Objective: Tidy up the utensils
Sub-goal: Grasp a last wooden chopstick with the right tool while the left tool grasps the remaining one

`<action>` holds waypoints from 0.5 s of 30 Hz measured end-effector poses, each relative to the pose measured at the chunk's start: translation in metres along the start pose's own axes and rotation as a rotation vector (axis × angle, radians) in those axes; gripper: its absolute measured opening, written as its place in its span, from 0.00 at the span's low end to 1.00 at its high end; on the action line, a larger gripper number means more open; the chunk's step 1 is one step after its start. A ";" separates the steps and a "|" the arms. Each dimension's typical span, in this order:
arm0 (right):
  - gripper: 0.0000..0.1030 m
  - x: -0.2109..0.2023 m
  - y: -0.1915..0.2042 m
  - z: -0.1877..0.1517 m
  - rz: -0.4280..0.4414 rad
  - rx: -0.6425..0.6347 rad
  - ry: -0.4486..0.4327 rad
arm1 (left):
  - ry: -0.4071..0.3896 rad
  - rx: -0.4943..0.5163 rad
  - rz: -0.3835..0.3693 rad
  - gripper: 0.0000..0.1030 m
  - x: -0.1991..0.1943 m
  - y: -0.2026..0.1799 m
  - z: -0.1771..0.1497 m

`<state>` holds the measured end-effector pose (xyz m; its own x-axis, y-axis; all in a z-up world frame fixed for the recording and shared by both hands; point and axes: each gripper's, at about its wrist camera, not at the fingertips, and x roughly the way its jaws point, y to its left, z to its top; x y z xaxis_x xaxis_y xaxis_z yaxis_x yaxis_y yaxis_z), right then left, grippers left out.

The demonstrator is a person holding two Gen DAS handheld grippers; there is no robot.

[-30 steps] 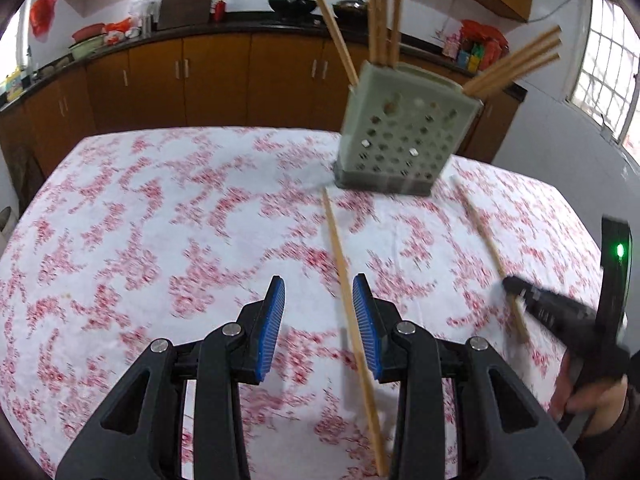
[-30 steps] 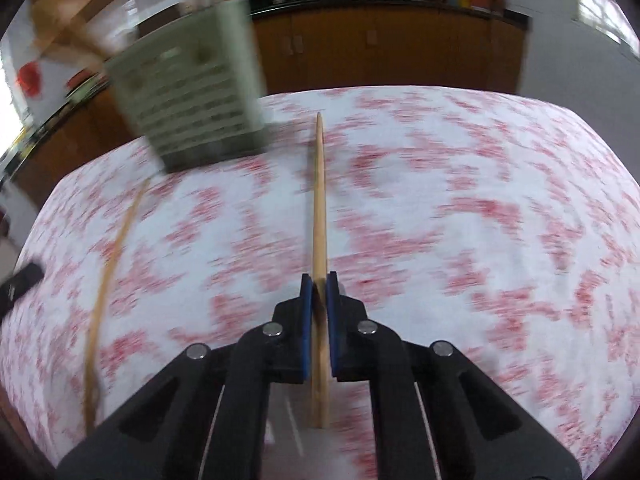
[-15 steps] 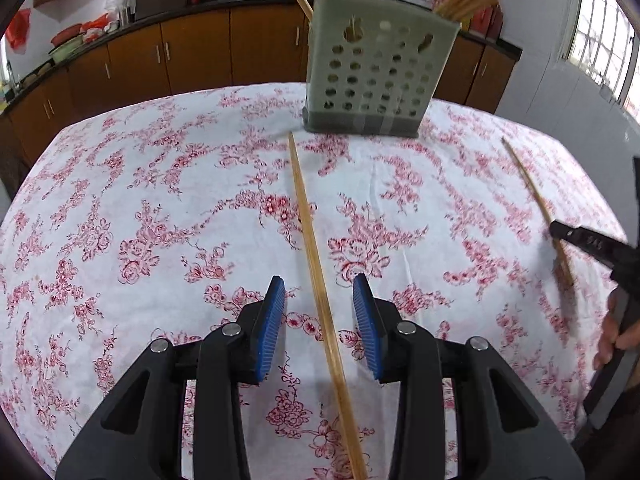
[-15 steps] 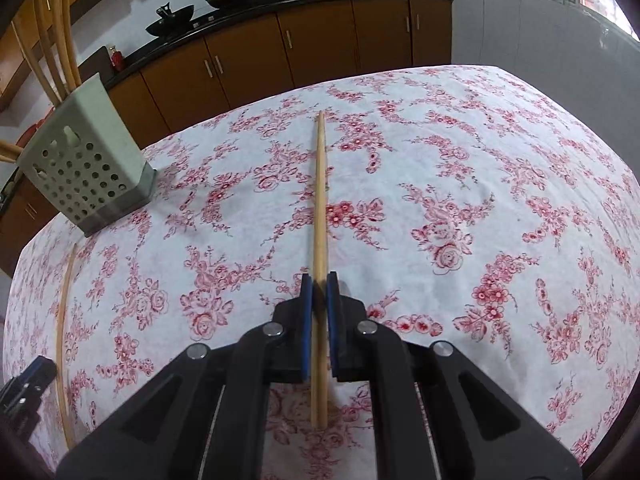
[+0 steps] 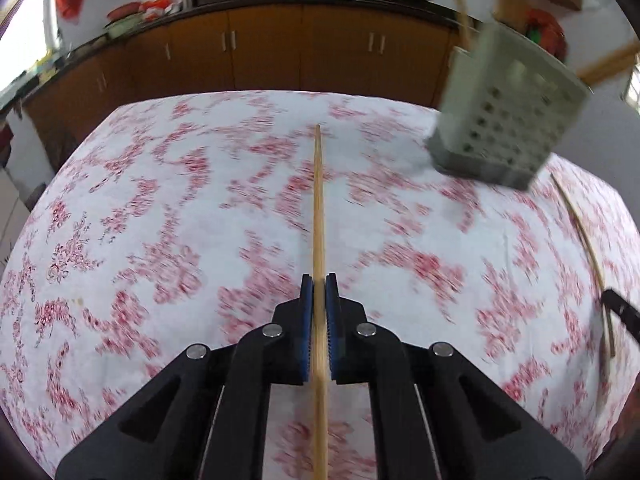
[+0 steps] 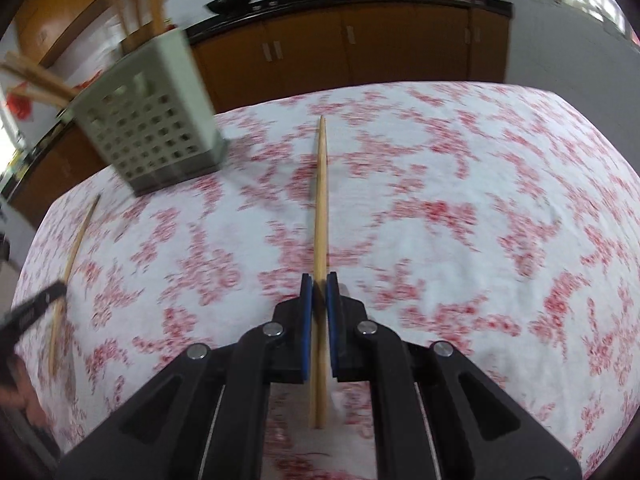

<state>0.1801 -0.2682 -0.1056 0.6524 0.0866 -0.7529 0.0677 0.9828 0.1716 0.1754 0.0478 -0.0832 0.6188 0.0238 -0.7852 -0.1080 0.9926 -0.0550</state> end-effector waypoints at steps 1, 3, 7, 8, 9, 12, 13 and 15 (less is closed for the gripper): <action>0.08 0.001 0.005 0.000 0.003 -0.021 0.000 | 0.003 -0.011 -0.011 0.07 0.001 0.004 0.002; 0.08 0.004 0.009 0.000 0.000 -0.042 0.004 | 0.007 -0.023 -0.039 0.07 0.002 0.009 0.003; 0.08 0.006 0.011 0.003 -0.008 -0.052 0.000 | -0.001 -0.001 -0.052 0.07 0.000 0.013 0.000; 0.08 0.007 0.011 0.003 -0.011 -0.053 -0.001 | -0.003 0.006 -0.052 0.08 -0.001 0.015 -0.001; 0.08 0.007 0.011 0.004 -0.014 -0.055 -0.002 | -0.005 0.011 -0.052 0.08 -0.001 0.015 -0.002; 0.08 0.008 0.011 0.005 -0.018 -0.060 -0.002 | -0.014 0.022 -0.051 0.08 -0.003 0.014 -0.005; 0.08 0.008 0.011 0.005 -0.018 -0.059 -0.002 | -0.018 0.029 -0.049 0.08 -0.001 0.013 -0.004; 0.08 0.008 0.011 0.005 -0.015 -0.057 -0.002 | -0.021 0.035 -0.046 0.08 -0.002 0.010 -0.005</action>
<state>0.1898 -0.2579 -0.1071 0.6528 0.0717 -0.7541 0.0344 0.9917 0.1241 0.1692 0.0574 -0.0853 0.6388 -0.0193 -0.7691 -0.0523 0.9963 -0.0685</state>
